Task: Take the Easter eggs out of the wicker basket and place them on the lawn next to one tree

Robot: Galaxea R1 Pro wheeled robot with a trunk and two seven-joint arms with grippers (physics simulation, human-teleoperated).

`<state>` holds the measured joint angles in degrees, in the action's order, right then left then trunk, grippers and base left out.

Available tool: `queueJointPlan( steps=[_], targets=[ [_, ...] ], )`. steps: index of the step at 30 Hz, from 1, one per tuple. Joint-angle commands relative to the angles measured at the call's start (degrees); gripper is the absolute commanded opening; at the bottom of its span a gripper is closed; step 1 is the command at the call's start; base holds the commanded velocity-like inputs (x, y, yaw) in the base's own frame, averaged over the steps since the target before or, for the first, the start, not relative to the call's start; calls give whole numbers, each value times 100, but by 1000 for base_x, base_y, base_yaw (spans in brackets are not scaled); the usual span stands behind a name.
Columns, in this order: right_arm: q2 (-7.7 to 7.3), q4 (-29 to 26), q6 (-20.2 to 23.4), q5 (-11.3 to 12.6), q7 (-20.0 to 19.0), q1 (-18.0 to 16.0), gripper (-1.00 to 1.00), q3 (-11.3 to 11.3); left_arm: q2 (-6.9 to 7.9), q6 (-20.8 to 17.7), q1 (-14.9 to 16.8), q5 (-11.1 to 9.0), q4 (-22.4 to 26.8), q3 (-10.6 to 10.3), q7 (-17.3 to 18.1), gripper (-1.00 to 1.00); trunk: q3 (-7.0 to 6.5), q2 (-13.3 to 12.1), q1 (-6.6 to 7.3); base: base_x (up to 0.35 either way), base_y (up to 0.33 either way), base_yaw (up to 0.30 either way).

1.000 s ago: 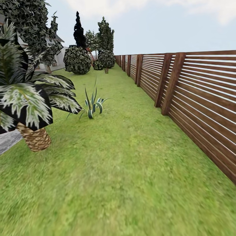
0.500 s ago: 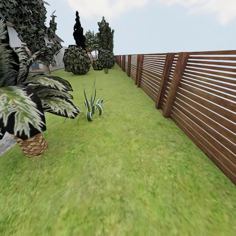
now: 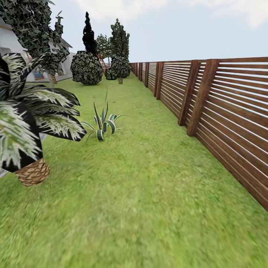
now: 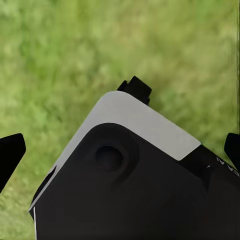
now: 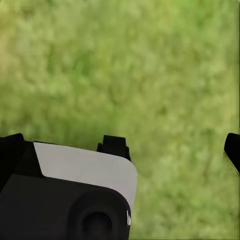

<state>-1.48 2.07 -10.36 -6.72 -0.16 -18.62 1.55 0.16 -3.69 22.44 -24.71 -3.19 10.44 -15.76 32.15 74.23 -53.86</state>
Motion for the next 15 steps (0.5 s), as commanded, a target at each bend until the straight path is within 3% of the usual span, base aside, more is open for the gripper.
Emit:
queueJointPlan(
  steps=[1,15],
  targets=[
    [-1,22,-36,-31,-2,-9,100,12,1,-9,6,36,-7,46,-15,100,5,3,-3,317,0,0],
    [-1,22,-36,-31,-2,-10,100,12,0,-9,6,36,-7,46,-16,100,5,3,-3,316,0,0]
  ],
)
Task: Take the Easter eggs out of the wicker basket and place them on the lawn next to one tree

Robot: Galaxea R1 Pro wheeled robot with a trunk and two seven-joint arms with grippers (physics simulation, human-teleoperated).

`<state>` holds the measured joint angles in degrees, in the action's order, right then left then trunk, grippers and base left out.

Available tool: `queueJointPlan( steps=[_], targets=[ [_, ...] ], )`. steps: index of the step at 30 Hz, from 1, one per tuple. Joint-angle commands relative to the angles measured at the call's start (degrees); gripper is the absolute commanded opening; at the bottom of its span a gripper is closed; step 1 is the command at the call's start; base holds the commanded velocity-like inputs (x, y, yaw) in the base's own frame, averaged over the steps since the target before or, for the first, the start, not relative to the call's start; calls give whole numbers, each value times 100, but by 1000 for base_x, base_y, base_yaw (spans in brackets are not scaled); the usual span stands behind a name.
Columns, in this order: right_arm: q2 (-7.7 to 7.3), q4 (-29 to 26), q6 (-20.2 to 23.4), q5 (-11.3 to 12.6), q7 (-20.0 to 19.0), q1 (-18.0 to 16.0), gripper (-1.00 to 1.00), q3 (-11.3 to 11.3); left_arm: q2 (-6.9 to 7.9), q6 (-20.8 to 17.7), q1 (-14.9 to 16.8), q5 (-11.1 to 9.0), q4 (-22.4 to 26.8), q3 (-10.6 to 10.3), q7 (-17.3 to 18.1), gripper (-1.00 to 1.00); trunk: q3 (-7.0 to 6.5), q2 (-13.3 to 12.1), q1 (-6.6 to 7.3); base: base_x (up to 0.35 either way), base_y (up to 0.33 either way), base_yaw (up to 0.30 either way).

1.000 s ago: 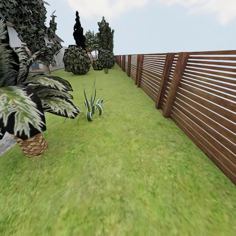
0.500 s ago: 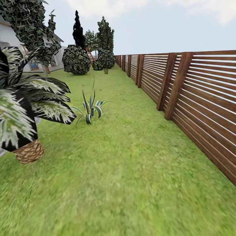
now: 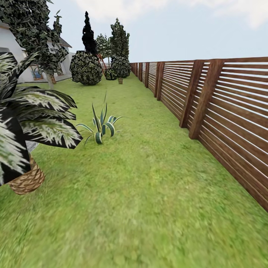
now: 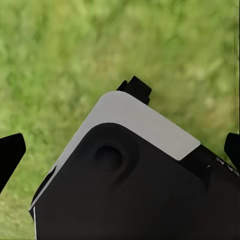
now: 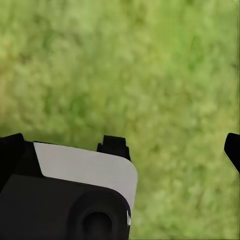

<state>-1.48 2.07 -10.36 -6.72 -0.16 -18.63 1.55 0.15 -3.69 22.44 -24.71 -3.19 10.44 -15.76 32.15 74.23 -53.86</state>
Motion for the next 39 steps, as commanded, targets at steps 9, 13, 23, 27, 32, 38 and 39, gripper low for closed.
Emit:
queueJointPlan(
  steps=[9,13,23,27,32,38,39],
  targets=[
    [-1,22,-36,-31,-2,-9,100,12,3,-9,6,36,-5,46,-15,100,5,3,-3,317,0,0],
    [-1,22,-36,-31,-2,-9,100,12,3,-9,6,36,-5,46,-15,100,5,3,-3,317,0,0],
    [-1,22,-36,-31,-2,-8,100,12,2,-9,6,36,-5,46,-15,100,5,3,-3,317,0,0],
    [-1,22,-36,-31,-2,-8,100,12,3,-9,6,36,-4,46,-15,100,5,3,-3,317,0,0],
    [-1,22,-36,-31,-2,-7,100,12,3,-9,6,36,-3,46,-15,100,5,3,-3,317,0,0],
    [3,22,-32,-26,-2,-7,100,12,0,-9,6,36,0,46,-15,100,5,3,-3,317,0,0],
    [8,22,-31,-25,-2,-7,100,12,-1,-9,6,36,0,46,-15,100,5,3,-3,316,0,0]
  ],
)
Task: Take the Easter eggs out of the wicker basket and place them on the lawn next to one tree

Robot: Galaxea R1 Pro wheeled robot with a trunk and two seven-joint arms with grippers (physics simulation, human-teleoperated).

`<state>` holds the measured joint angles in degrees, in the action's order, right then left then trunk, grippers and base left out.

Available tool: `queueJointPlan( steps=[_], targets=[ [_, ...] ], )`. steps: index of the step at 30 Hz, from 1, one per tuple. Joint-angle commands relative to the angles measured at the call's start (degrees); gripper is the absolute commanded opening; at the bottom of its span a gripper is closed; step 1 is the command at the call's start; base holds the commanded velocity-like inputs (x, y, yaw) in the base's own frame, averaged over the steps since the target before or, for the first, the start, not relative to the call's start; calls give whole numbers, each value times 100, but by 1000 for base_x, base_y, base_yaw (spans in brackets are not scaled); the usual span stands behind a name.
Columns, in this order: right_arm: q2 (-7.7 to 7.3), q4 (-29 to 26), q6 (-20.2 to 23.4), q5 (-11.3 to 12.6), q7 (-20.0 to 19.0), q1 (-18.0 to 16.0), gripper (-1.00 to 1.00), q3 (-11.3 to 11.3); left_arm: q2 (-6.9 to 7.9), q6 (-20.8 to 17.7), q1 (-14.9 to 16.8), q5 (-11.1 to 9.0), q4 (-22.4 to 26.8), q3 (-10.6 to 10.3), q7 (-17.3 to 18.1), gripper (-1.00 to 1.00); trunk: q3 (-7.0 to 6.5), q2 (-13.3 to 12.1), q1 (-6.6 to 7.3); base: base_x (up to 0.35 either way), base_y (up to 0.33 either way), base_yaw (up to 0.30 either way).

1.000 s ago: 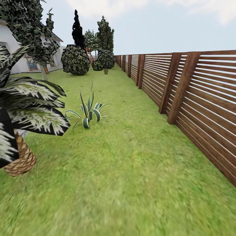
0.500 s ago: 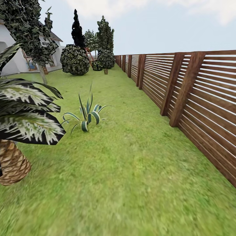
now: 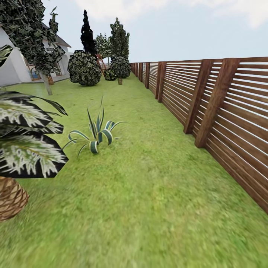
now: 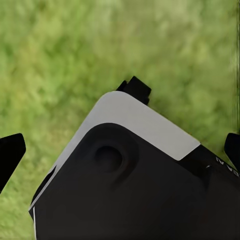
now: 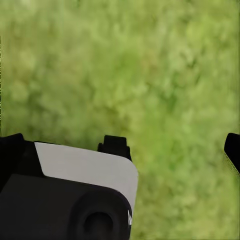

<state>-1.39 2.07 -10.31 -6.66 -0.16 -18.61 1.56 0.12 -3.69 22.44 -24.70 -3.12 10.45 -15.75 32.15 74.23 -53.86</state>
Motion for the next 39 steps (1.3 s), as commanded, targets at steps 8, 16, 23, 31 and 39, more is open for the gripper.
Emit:
queueJointPlan(
  steps=[8,16,23,31,39],
  targets=[
    [32,18,-57,-31,-8,-3,100,10,-3,-9,6,35,-7,45,-15,100,5,3,-3,317,0,0],
    [18,15,-59,-26,-4,-2,100,3,-3,-9,6,35,-7,45,-18,100,9,3,-3,316,0,-13],
    [18,25,-58,-13,-37,0,100,-5,-3,-9,6,35,-9,45,-17,100,22,3,-3,316,0,-229],
    [24,30,-42,-11,-45,7,100,-6,-3,-9,6,35,-6,45,-17,100,24,3,-3,316,0,-281],
    [6,29,-18,-32,-46,7,100,-2,-3,-9,6,35,-10,45,-17,100,24,3,-3,316,0,-227]
  ],
)
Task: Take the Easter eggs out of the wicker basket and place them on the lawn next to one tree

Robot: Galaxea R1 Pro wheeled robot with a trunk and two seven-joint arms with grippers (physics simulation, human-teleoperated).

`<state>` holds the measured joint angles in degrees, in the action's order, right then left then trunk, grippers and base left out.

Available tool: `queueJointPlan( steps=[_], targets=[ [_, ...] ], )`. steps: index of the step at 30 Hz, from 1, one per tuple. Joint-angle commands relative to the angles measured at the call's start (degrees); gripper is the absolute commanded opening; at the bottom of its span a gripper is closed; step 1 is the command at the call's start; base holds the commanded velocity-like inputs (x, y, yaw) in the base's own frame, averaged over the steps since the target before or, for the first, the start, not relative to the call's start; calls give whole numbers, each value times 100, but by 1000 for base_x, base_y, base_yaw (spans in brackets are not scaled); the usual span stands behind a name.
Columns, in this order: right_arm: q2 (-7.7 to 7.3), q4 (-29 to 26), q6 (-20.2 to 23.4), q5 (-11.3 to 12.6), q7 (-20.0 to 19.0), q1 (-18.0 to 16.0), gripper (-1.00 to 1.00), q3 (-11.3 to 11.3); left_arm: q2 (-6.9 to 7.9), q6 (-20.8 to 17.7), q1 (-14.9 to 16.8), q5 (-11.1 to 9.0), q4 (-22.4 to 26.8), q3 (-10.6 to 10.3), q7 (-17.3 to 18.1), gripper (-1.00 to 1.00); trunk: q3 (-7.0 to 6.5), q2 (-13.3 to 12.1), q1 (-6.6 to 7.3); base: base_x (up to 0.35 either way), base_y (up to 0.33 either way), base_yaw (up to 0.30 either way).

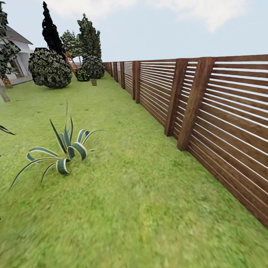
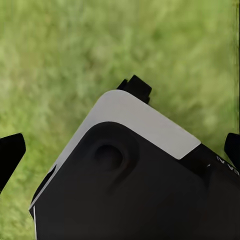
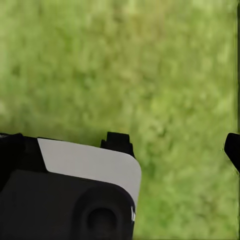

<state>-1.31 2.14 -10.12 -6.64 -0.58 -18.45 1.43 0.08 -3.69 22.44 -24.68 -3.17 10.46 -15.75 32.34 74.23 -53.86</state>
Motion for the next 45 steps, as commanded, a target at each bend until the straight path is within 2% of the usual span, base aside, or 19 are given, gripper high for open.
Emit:
queueJointPlan(
  steps=[1,21,40,45],
  targets=[
    [-11,23,-36,-37,-2,-9,100,12,1,-9,6,33,-5,44,-17,100,5,3,-3,316,0,-19],
    [-15,19,-78,-31,98,25,100,22,1,-9,6,33,-7,44,-16,100,5,3,-3,317,0,-1],
    [-36,7,-77,-23,190,26,100,15,-28,5,6,51,0,44,167,100,5,3,-3,313,-69,0],
    [-28,-2,-82,-35,190,26,100,15,-55,247,6,45,-2,44,169,100,5,3,-3,307,-81,0]
  ],
)
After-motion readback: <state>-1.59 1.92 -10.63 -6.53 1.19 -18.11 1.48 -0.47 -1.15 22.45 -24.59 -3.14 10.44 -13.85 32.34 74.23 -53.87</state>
